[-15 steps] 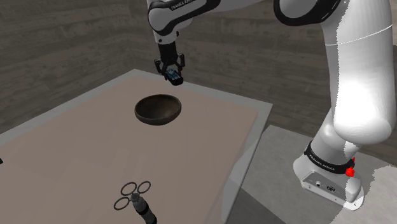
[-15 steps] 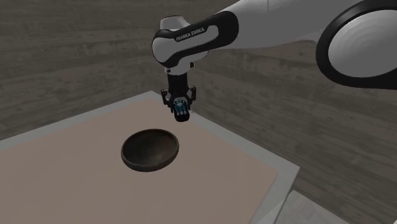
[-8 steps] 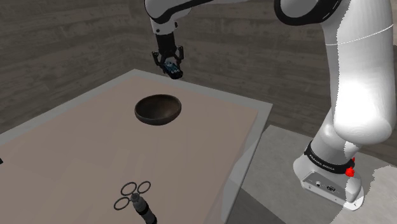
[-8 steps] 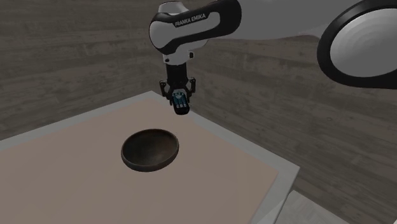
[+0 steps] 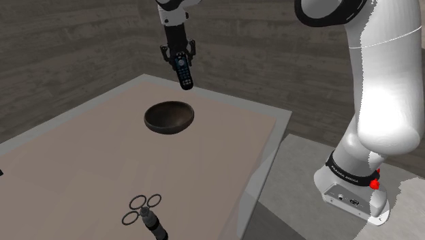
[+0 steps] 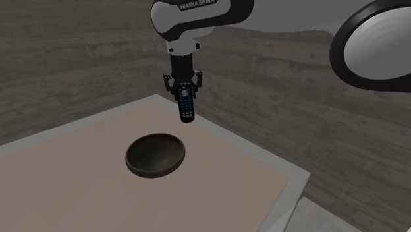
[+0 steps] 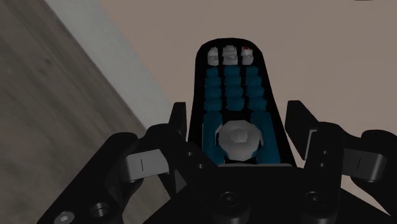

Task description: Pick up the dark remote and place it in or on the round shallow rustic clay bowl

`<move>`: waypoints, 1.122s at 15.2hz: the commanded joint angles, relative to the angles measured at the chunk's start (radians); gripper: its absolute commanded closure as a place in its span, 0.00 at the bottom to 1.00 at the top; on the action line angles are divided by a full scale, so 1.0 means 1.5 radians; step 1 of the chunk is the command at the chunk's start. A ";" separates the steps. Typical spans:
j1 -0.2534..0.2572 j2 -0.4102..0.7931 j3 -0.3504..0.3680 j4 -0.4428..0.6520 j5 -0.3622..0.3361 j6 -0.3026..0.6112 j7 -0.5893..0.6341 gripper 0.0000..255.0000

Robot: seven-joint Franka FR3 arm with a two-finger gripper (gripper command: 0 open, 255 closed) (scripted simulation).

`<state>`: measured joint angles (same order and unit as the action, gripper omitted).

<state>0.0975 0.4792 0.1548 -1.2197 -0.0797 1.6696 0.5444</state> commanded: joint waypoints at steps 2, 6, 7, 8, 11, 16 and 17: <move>0.021 -0.030 0.010 -0.042 0.001 0.012 0.033 1.00; 0.055 -0.064 0.026 -0.092 0.001 0.027 0.085 1.00; 0.063 -0.071 0.030 -0.102 0.001 0.029 0.098 1.00; 0.072 -0.076 0.035 -0.110 0.001 0.032 0.111 1.00; 0.098 -0.090 0.048 -0.129 0.000 0.036 0.152 1.00; 0.140 -0.099 0.069 -0.141 -0.003 0.038 0.215 1.00; 0.140 -0.099 0.069 -0.151 -0.003 0.047 0.216 1.00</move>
<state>0.3025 0.3283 0.2561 -1.4403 -0.0833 1.7324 0.8588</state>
